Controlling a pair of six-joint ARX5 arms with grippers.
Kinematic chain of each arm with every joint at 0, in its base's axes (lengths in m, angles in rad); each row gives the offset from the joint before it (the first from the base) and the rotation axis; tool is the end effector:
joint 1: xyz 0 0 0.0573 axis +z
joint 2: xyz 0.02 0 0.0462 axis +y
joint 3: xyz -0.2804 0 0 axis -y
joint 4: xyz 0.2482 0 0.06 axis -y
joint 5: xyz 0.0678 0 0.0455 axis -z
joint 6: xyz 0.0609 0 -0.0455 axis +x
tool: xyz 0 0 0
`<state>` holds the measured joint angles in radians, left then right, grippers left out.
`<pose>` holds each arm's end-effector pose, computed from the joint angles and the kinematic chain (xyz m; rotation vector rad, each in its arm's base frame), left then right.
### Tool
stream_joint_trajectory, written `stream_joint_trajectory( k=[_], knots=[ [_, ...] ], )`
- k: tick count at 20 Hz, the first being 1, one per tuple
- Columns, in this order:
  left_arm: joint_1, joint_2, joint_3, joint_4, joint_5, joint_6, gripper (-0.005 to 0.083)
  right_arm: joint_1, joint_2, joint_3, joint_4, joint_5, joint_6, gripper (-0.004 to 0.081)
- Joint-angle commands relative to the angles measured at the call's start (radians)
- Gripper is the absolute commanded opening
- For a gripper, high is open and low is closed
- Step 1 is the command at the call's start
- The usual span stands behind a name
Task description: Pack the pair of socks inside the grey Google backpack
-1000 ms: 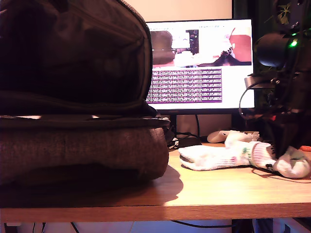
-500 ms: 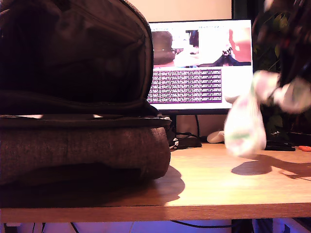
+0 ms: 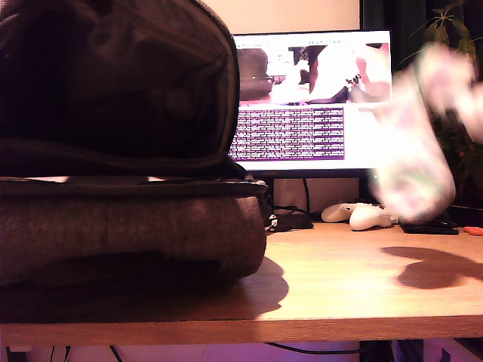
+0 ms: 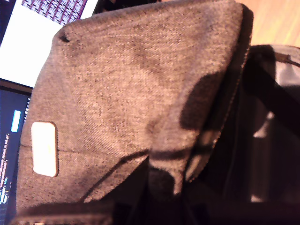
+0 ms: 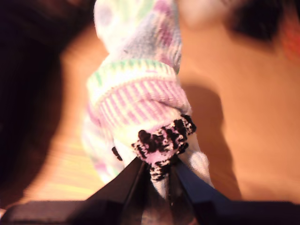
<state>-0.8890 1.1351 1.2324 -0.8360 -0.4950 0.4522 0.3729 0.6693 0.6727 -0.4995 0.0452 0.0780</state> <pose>0.1690 -0.1624 0.3598 0.9081 0.4862 -0.5078 0.1511 0.0562 0.2771 -0.0276 0.4994 0.3015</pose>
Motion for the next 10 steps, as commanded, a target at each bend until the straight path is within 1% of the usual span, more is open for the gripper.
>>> stream_joint_trajectory(
  k=[1,3,5,7,10],
  knots=[
    [-0.007,0.003,0.000,0.052,0.025,0.000,-0.0024,0.065,-0.061,-0.066,0.044,0.019,-0.003,-0.0011],
    [-0.007,0.003,0.000,0.061,0.048,0.001,-0.0024,0.149,-0.129,-0.121,0.095,0.048,-0.008,-0.0011],
    [-0.007,0.003,0.000,0.066,0.064,0.001,-0.0024,0.241,-0.151,-0.161,0.138,0.072,-0.037,-0.0011],
    [-0.007,0.003,0.001,0.083,0.069,0.001,-0.0024,0.327,-0.150,-0.192,0.200,0.074,-0.078,-0.0011],
    [-0.007,0.003,0.020,0.077,0.072,0.002,-0.0024,0.464,-0.095,-0.227,0.338,0.124,-0.182,-0.0012]
  ],
)
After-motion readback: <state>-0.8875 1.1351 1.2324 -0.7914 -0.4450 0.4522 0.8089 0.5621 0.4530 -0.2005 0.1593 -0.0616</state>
